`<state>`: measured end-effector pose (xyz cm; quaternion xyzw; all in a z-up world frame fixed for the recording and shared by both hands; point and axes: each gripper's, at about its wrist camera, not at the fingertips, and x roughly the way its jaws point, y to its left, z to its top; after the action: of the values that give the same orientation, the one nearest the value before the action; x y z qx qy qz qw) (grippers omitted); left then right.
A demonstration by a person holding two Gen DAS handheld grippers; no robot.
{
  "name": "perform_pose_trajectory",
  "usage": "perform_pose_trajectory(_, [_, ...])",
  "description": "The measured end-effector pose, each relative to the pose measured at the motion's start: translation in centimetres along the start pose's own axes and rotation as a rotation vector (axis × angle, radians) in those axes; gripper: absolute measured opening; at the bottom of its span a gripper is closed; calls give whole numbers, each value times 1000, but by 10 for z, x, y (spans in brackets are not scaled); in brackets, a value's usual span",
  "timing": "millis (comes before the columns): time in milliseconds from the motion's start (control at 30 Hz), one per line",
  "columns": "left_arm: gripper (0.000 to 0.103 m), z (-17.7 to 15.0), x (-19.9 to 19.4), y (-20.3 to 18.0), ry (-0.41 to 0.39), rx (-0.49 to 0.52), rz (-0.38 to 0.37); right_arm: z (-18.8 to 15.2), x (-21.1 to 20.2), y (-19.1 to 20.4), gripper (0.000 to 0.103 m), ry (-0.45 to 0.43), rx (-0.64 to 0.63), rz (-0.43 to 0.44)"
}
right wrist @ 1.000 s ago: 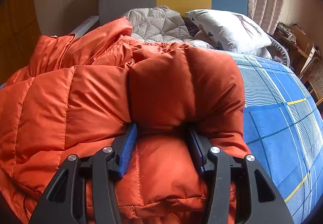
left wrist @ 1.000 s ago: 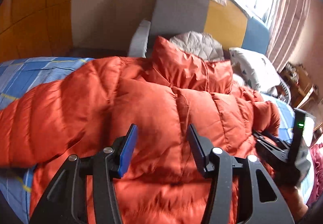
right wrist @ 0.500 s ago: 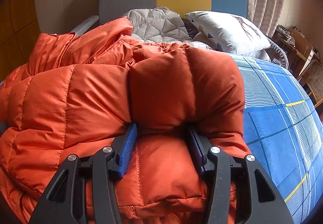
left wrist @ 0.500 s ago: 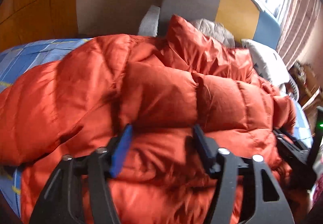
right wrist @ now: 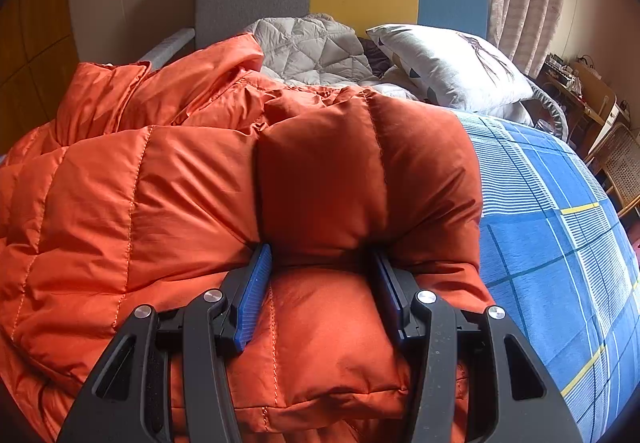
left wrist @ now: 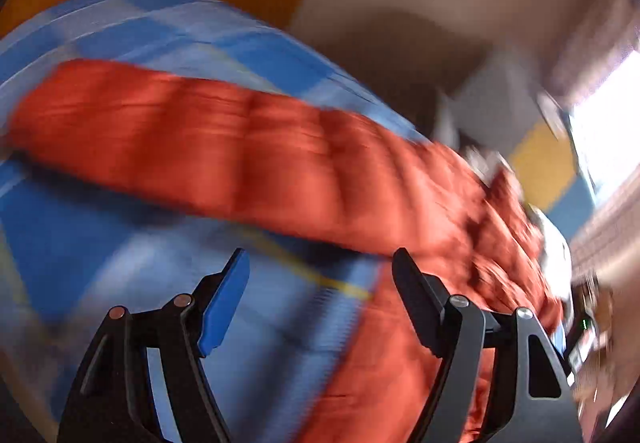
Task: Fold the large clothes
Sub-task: 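Grasp the jacket's other sleeve with the left tool and lift it, then lay the sleeve across the jacket body with the left tool and open it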
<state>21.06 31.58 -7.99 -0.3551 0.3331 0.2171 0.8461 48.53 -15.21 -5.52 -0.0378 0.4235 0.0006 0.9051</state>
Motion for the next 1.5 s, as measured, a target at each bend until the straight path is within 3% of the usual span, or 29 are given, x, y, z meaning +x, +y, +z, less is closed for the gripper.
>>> perform_pose_trajectory(67, [56, 11, -9, 40, -20, -69, 55, 0, 0, 0, 50, 0, 0, 0])
perform_pose_trajectory(200, [56, 29, -21, 115, -46, -273, 111, 0, -1, 2, 50, 0, -3, -4])
perform_pose_trajectory(433, [55, 52, -12, 159, -87, -393, 120, -1, -2, 2, 50, 0, -9, -10])
perform_pose_trajectory(600, [18, 65, 13, 158, -70, -379, 158, -1, -2, 1, 50, 0, -14, -14])
perform_pose_trajectory(667, [9, 69, 16, 154, -77, -366, 156, -1, -3, 2, 50, 0, -17, -17])
perform_pose_trajectory(900, [4, 83, 3, 103, -138, -209, 88, -2, -3, 3, 50, 1, -20, -19])
perform_pose_trajectory(1133, [4, 86, -1, -5, -160, 8, -83, -2, -3, 4, 50, 1, -16, -14])
perform_pose_trajectory(1300, [4, 66, 16, -86, -112, 153, -196, 0, -1, 1, 50, 3, -8, -4])
perform_pose_trajectory(1500, [4, 17, 36, -166, -26, 293, -303, 0, 0, -2, 50, 2, 1, 8])
